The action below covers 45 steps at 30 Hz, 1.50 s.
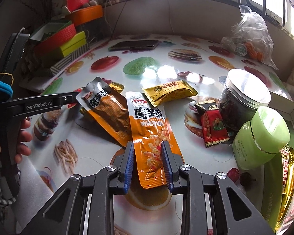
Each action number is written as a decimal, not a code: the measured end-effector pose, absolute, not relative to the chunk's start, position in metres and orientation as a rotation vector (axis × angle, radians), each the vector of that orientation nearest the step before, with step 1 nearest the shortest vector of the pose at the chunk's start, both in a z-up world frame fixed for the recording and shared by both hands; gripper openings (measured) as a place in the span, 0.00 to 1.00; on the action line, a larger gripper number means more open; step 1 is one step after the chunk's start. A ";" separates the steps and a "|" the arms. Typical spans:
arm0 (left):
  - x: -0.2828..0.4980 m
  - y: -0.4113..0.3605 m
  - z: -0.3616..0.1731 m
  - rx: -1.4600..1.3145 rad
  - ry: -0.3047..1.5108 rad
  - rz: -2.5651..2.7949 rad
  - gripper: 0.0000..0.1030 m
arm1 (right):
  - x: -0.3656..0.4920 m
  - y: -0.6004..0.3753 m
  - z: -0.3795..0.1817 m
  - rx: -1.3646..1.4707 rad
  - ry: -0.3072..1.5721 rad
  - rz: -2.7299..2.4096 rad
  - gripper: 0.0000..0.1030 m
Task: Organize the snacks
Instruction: 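Close the right gripper on the orange konjac snack bag, then lift the orange bag with the right gripper and carry it toward the green box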
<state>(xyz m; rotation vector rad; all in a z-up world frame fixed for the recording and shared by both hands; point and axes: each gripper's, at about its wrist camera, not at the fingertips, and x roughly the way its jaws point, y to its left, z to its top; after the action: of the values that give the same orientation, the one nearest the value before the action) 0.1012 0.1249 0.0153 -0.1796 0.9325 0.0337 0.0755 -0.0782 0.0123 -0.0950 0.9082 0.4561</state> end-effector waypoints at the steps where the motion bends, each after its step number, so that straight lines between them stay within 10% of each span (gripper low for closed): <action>1: 0.103 0.125 0.015 -0.179 0.935 0.031 0.38 | 0.076 -0.078 0.013 -0.094 0.908 0.456 0.25; 45: 0.143 0.145 0.006 -0.228 0.981 0.183 0.28 | 0.077 -0.082 0.011 -0.062 0.909 0.470 0.26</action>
<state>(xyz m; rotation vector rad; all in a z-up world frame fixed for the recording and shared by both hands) 0.1434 0.1452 0.0056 -0.2278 0.9808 0.1829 0.0772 -0.0821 0.0114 -0.0625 0.9095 0.4699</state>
